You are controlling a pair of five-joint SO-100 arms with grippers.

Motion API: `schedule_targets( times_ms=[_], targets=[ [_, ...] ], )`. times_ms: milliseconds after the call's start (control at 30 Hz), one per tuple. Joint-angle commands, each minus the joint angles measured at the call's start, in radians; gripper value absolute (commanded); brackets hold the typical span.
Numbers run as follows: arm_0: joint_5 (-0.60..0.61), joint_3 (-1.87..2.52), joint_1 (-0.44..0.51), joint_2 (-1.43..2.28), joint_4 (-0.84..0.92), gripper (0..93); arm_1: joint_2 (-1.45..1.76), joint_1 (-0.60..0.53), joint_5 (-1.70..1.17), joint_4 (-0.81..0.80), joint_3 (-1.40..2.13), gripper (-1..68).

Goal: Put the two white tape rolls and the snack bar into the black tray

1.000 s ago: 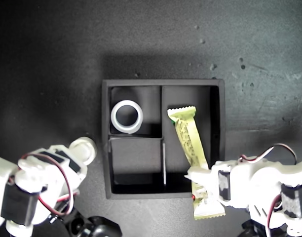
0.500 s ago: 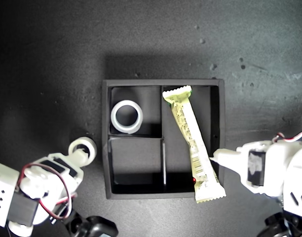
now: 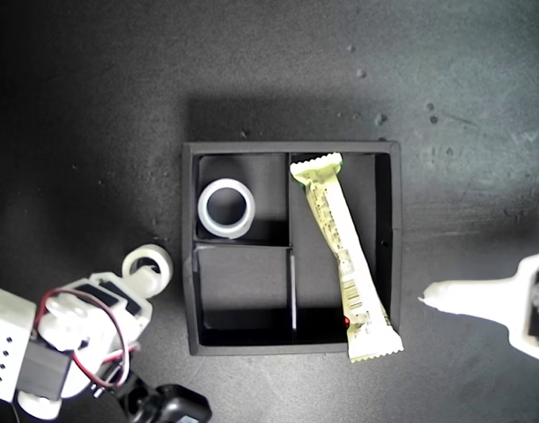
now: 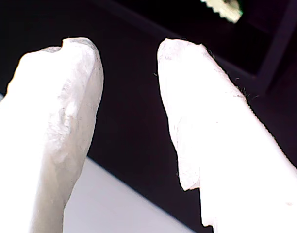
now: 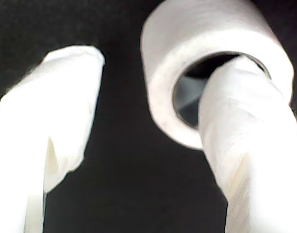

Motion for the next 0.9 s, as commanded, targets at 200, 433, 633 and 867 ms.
schedule_targets(
  times_ms=[200,433,633,867],
  targets=[
    [0.006,-0.003,-0.017,-0.035,-0.026,14.8,0.057,-0.029,0.009,0.005,-0.067,5.7],
    [0.002,-0.003,-0.025,-0.077,-0.031,14.7,0.057,-0.058,0.0,0.005,-0.106,5.5],
    [-0.003,-0.006,-0.034,-0.127,-0.035,14.6,0.057,-0.08,-0.015,0.005,-0.112,5.3],
    [0.0,-0.002,-0.044,-0.146,-0.037,12.3,0.057,-0.092,-0.021,0.005,-0.084,5.2]
  ],
)
